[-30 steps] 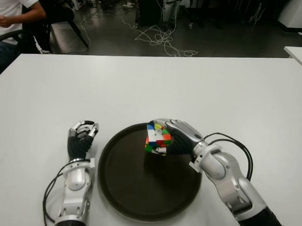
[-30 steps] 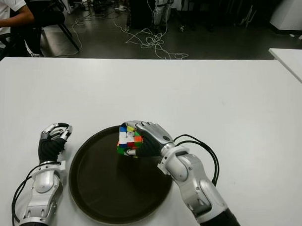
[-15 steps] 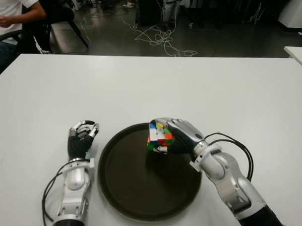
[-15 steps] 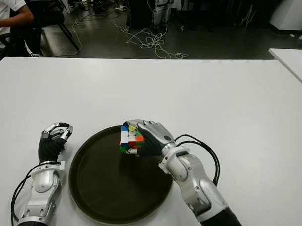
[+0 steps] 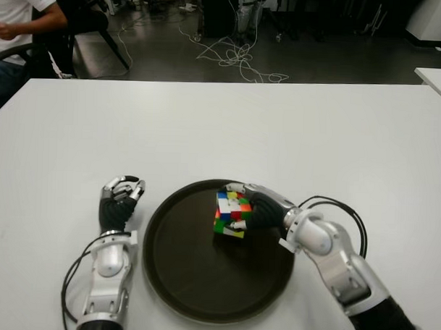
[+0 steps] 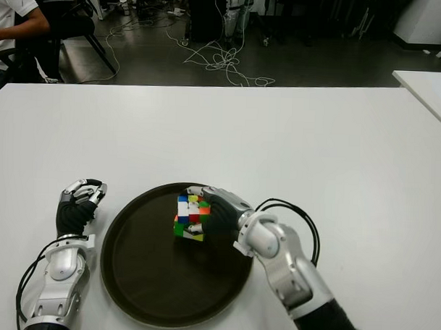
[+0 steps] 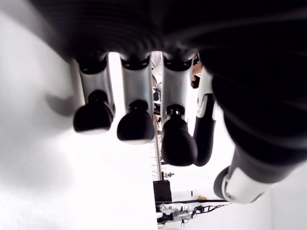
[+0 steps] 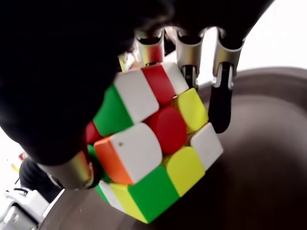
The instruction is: Pick up the Rubik's Cube and put it in the plate
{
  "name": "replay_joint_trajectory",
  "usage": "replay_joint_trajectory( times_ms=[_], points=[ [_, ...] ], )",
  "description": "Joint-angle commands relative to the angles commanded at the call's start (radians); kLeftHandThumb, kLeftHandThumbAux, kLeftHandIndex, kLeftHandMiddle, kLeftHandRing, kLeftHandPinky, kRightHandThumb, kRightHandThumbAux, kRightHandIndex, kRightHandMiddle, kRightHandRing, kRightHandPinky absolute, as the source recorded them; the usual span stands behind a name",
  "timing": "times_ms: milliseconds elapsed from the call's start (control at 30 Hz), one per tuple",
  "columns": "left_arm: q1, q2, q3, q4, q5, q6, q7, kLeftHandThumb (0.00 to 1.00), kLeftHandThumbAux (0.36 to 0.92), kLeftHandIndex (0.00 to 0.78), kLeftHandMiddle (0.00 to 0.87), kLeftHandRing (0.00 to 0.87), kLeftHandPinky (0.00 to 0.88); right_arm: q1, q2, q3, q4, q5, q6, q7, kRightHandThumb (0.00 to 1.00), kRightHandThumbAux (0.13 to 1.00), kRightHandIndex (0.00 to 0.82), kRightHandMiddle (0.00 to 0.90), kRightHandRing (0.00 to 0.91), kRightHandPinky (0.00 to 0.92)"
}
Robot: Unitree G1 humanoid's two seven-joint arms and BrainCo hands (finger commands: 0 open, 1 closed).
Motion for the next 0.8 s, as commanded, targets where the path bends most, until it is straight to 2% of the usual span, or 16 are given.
replay_joint_trajectory(
  times_ms=[167,400,600,800],
  points=[
    [-0.002,-0.002,0.003,0.006,-0.002,-0.005,0.000,0.717,0.699,0.445,0.813,0.831,0.819,0.009,0.011,-0.029,-0.005,0.047,0.008,-0.011,0.001,0.641,0.168,0.180,0.179,0.174],
    [-0.001,0.001,-0.002,0.000,0.008,0.009,0.000,0.716,0.700,0.445,0.812,0.825,0.813,0.017,0.021,-0.031,-0.020,0.039,0.030,-0.045,0.000,0.621,0.121,0.131,0.131,0.105],
    [0.000,0.003,-0.004,-0.006,0.012,0.019,0.002,0.716,0.700,0.445,0.812,0.824,0.813,0.021,0.023,-0.033,-0.031,0.058,0.070,-0.035,0.000,0.628,0.122,0.125,0.120,0.097],
    [0.000,0.006,-0.004,-0.010,0.015,0.033,0.001,0.716,0.700,0.445,0.813,0.826,0.815,0.031,0.040,-0.053,-0.025,0.126,0.082,-0.032,0.000,0.632,0.128,0.121,0.117,0.095]
  ],
)
